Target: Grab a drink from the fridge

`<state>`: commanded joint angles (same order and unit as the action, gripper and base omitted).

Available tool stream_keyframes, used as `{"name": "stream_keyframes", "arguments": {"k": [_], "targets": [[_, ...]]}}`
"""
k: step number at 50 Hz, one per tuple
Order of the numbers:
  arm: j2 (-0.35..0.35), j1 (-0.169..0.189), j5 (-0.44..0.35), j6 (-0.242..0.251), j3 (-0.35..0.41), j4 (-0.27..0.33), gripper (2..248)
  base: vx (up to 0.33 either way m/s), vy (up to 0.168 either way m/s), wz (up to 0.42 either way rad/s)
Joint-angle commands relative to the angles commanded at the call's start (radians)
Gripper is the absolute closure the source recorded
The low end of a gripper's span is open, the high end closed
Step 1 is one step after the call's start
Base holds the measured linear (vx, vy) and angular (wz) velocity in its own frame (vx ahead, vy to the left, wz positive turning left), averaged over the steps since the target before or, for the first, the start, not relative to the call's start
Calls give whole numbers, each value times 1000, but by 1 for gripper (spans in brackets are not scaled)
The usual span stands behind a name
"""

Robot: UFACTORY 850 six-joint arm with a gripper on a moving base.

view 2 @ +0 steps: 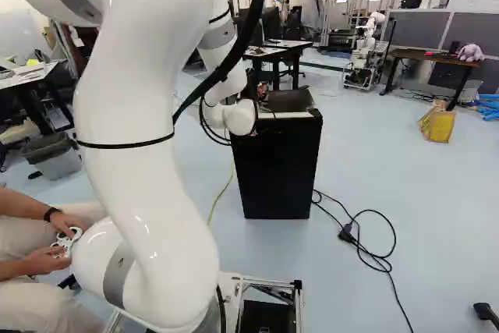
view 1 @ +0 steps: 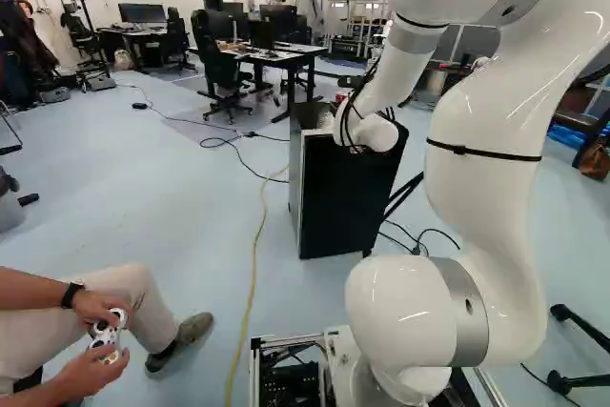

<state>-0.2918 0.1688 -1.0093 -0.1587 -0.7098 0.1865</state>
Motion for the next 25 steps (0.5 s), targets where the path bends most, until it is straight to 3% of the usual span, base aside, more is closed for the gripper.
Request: {"name": "stream_keyframes", "arguments": {"k": [25], "targets": [[201, -59, 48, 56, 219, -66, 152, 0, 0, 0]]}}
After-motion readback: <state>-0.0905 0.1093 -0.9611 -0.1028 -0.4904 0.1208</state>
